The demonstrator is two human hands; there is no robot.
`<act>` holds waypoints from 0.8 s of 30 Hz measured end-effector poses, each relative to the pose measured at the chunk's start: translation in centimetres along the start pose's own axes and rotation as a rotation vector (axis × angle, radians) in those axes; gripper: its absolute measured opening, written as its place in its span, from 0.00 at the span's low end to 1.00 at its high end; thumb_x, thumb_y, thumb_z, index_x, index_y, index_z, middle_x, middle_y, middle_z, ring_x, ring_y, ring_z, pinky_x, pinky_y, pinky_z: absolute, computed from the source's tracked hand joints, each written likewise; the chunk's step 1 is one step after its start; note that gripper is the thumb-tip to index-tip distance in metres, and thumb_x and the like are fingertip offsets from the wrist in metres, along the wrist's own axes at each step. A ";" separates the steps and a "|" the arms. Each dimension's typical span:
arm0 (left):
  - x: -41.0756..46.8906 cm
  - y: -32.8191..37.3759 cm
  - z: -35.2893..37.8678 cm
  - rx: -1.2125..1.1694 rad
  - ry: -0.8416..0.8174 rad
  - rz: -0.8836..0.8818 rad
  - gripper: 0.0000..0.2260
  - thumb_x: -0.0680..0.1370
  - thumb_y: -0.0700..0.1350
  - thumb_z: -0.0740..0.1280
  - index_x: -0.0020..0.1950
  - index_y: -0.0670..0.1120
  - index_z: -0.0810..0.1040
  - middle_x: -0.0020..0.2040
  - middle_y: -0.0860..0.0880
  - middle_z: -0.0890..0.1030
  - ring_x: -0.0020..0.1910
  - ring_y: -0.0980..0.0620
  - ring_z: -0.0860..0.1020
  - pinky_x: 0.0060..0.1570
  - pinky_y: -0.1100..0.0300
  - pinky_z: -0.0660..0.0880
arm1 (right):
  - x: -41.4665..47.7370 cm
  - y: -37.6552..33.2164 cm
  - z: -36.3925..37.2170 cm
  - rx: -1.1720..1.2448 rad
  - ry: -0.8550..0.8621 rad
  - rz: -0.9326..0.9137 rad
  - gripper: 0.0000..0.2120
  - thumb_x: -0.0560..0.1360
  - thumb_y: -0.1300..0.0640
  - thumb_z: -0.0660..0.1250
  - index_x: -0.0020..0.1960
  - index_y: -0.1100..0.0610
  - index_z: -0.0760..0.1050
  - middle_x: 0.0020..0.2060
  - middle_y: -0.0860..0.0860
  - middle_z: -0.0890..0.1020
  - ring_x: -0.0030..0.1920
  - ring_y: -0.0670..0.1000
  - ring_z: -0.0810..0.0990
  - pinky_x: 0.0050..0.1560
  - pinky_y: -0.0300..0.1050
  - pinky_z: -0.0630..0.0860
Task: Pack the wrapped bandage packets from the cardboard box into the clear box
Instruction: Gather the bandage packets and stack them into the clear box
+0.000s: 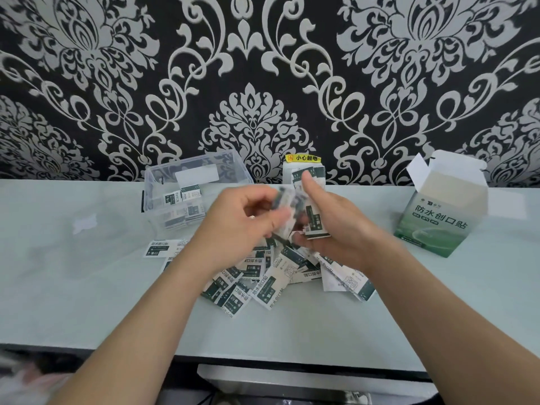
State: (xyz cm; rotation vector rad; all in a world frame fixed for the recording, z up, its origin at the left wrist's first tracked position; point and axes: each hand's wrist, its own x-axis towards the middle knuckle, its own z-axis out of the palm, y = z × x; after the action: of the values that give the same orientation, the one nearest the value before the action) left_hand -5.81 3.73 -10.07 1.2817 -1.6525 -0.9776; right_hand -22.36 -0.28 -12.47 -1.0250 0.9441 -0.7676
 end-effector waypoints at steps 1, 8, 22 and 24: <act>0.1 0.1 0.1 -0.149 0.071 -0.044 0.05 0.75 0.39 0.70 0.46 0.49 0.82 0.41 0.48 0.85 0.36 0.52 0.80 0.36 0.62 0.77 | 0.0 0.1 0.3 0.037 -0.034 0.008 0.33 0.75 0.34 0.59 0.59 0.63 0.77 0.45 0.60 0.78 0.44 0.55 0.78 0.42 0.45 0.79; 0.7 -0.5 1.4 -0.059 0.311 -0.087 0.07 0.73 0.45 0.75 0.49 0.50 0.81 0.38 0.55 0.76 0.35 0.59 0.75 0.35 0.68 0.71 | -0.2 -0.2 2.3 0.075 -0.165 0.007 0.29 0.77 0.33 0.54 0.43 0.56 0.80 0.32 0.53 0.76 0.27 0.49 0.71 0.31 0.41 0.66; 0.2 -1.2 1.3 0.587 0.020 0.235 0.39 0.67 0.57 0.76 0.74 0.59 0.60 0.73 0.61 0.55 0.70 0.62 0.59 0.62 0.64 0.63 | -0.3 -0.8 1.8 -0.120 -0.066 -0.017 0.10 0.75 0.64 0.62 0.35 0.59 0.66 0.27 0.53 0.67 0.26 0.47 0.65 0.26 0.39 0.61; 0.2 -1.0 1.6 0.598 0.045 0.231 0.42 0.64 0.59 0.77 0.73 0.58 0.59 0.72 0.60 0.57 0.67 0.61 0.63 0.58 0.63 0.67 | -0.2 -0.8 1.7 -0.129 -0.060 -0.028 0.11 0.74 0.64 0.62 0.33 0.57 0.67 0.27 0.52 0.67 0.27 0.48 0.65 0.27 0.40 0.61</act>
State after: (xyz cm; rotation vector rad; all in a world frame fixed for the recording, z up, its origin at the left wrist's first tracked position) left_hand -6.99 3.52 -11.57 1.4249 -2.0874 -0.3139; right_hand -21.00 0.23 -11.25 -1.1703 0.9389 -0.7025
